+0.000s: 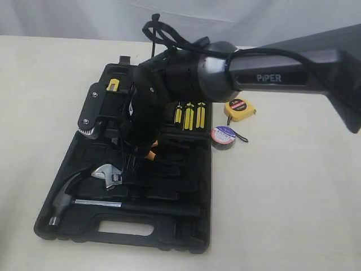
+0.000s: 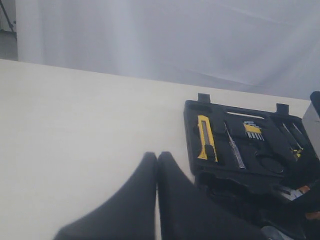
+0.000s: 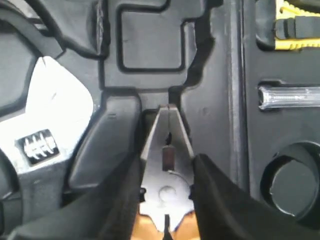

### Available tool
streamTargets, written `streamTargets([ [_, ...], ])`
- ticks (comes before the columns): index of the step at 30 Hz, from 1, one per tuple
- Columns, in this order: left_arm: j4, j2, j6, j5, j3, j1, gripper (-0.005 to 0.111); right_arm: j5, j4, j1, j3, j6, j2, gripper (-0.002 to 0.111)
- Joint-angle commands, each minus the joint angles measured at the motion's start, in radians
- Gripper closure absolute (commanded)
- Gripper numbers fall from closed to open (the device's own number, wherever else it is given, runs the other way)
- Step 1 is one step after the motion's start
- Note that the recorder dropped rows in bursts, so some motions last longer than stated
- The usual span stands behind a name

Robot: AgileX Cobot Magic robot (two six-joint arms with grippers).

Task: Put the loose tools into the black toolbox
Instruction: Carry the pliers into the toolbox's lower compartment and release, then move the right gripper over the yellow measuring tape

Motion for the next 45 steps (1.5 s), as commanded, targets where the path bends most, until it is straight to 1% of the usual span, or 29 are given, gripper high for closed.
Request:
streamTargets([
  [1,-0.008,0.004,0.000,0.003,-0.005,-0.006,0.107,0.036,0.021,0.004,0.000,0.025,0.002,0.053],
  [2,-0.008,0.004,0.000,0.003,-0.005,-0.006,0.107,0.036,0.021,0.004,0.000,0.025,0.002,0.047],
  [3,-0.008,0.004,0.000,0.003,-0.005,-0.006,0.107,0.042,0.021,0.004,0.000,0.025,0.002,0.046],
  [6,-0.008,0.004,0.000,0.003,-0.005,-0.006,0.107,0.066,0.021,0.004,0.000,0.025,-0.002,0.049],
  [13,-0.008,0.004,0.000,0.003,-0.005,-0.006,0.107,0.077,0.021,0.004,0.000,0.025,-0.048,0.050],
  [15,-0.008,0.004,0.000,0.003,-0.005,-0.006,0.107,0.077,0.021,0.004,0.000,0.027,-0.074,0.053],
  [16,-0.008,0.004,0.000,0.003,-0.005,-0.006,0.107,0.081,0.021,0.004,0.000,0.030,-0.083,0.056],
  [17,-0.008,0.004,0.000,0.003,-0.005,-0.006,0.107,0.085,0.021,0.004,0.000,0.034,-0.095,0.063],
  [18,-0.008,0.004,0.000,0.003,-0.005,-0.006,0.107,0.094,0.021,0.004,0.000,0.034,-0.107,0.072],
  [21,-0.008,0.004,0.000,0.003,-0.005,-0.006,0.107,0.127,0.021,0.004,0.000,0.041,-0.127,0.104],
  [22,-0.008,0.004,0.000,0.003,-0.005,-0.006,0.107,0.142,0.021,0.004,0.000,0.053,-0.129,0.108],
  [26,-0.008,0.004,0.000,0.003,-0.005,-0.006,0.107,0.201,0.016,-0.014,0.000,0.079,-0.139,0.108],
  [31,-0.008,0.004,0.000,0.003,-0.005,-0.006,0.107,0.271,0.018,-0.092,0.000,0.179,-0.187,0.108],
  [32,-0.008,0.004,0.000,0.003,-0.005,-0.006,0.107,0.287,0.021,-0.125,0.000,0.263,-0.206,0.108],
  [35,-0.008,0.004,0.000,0.003,-0.005,-0.006,0.107,0.331,0.025,-0.214,0.000,0.398,-0.251,0.108],
  [41,-0.008,0.004,0.000,0.003,-0.005,-0.006,0.107,0.464,0.025,-0.389,0.007,0.467,-0.323,0.108],
  [45,-0.008,0.004,0.000,0.003,-0.005,-0.006,0.107,0.482,0.025,-0.458,0.019,0.513,-0.331,0.108],
])
